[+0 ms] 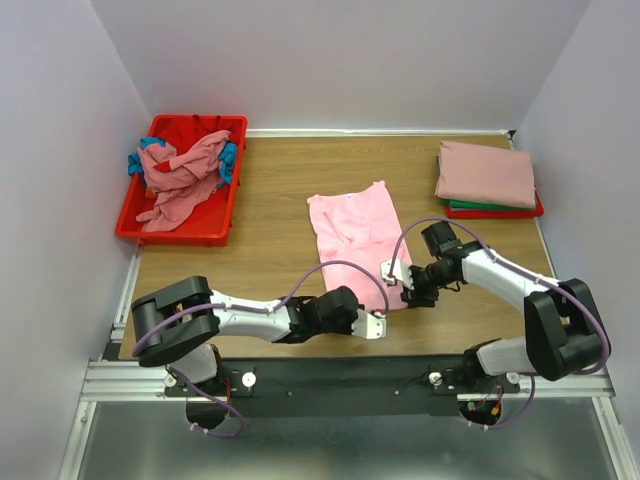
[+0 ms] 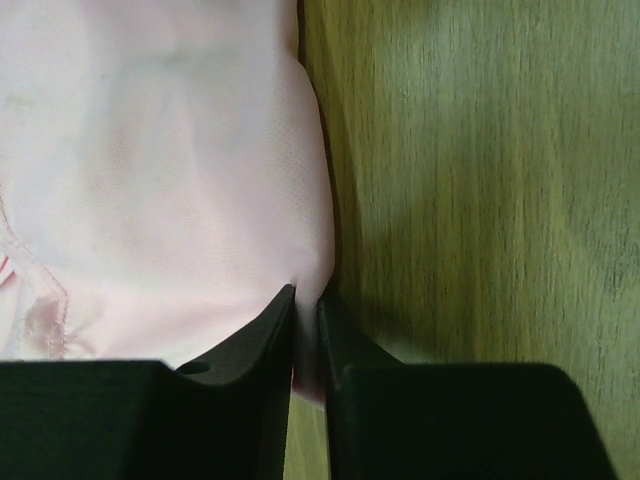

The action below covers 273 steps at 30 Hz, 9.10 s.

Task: Fold and stack the t-shirts
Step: Fold the tshirt, then neatly place the folded tshirt to the corner

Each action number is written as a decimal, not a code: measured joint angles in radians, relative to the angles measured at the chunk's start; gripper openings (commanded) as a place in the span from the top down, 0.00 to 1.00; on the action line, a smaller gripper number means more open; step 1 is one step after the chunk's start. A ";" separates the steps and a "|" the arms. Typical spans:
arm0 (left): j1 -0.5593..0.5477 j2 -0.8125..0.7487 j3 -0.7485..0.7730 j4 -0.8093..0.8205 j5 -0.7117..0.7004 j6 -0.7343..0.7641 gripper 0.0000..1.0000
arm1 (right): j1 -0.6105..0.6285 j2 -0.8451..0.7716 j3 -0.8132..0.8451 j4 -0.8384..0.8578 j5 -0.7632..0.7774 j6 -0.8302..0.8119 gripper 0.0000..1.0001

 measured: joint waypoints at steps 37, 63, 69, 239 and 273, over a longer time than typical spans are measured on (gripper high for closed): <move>0.000 -0.260 -0.034 -0.151 0.126 0.008 1.00 | 0.004 -0.122 0.114 -0.362 -0.056 -0.010 1.00; 0.238 -0.431 0.056 -0.204 0.142 0.120 1.00 | 0.008 0.037 0.505 -0.325 -0.027 0.132 0.99; 0.362 -0.313 0.145 -0.140 0.185 0.200 1.00 | 0.008 0.176 0.638 -0.277 0.055 0.182 1.00; 0.807 -0.768 0.061 -0.136 0.062 -0.518 0.06 | -0.132 0.819 0.997 0.265 0.009 1.145 0.07; 0.807 -0.988 -0.016 -0.119 0.240 -0.557 0.06 | -0.076 0.950 1.053 0.134 -0.319 1.270 1.00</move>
